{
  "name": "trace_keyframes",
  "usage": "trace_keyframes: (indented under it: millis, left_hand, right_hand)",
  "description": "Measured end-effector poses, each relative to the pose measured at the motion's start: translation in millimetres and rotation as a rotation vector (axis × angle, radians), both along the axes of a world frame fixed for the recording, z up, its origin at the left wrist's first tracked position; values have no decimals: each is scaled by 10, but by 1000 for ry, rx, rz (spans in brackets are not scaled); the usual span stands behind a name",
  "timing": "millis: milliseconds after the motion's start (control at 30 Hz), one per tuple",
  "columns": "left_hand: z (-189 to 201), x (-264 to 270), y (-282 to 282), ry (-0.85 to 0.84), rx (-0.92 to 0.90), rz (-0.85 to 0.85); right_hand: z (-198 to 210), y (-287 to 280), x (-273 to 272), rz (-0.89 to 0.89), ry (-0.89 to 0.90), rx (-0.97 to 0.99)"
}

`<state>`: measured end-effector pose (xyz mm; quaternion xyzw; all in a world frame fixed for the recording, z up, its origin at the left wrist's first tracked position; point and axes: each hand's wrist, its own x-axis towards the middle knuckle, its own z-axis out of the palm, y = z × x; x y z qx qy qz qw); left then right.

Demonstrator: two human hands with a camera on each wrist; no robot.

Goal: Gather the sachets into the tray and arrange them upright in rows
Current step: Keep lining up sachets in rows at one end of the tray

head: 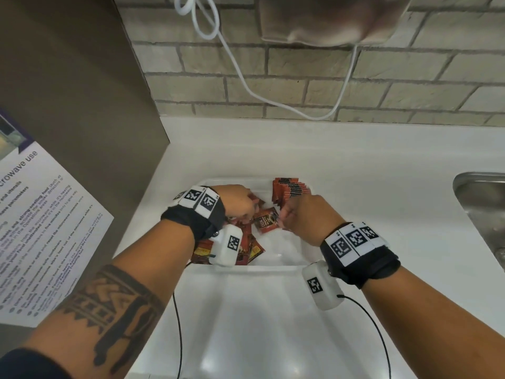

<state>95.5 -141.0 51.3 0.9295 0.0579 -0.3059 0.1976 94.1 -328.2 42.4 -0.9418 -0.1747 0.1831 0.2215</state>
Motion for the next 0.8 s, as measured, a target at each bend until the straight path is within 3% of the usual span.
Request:
trace_keyframes:
  millis: [167, 800]
  left_hand:
    - [-61, -81, -25, -58, 69, -97]
    - [-125, -59, -81, 65, -258, 235]
  right_hand:
    - [-206, 242, -104, 113, 122, -222]
    - [-353, 174, -139, 57, 144, -213]
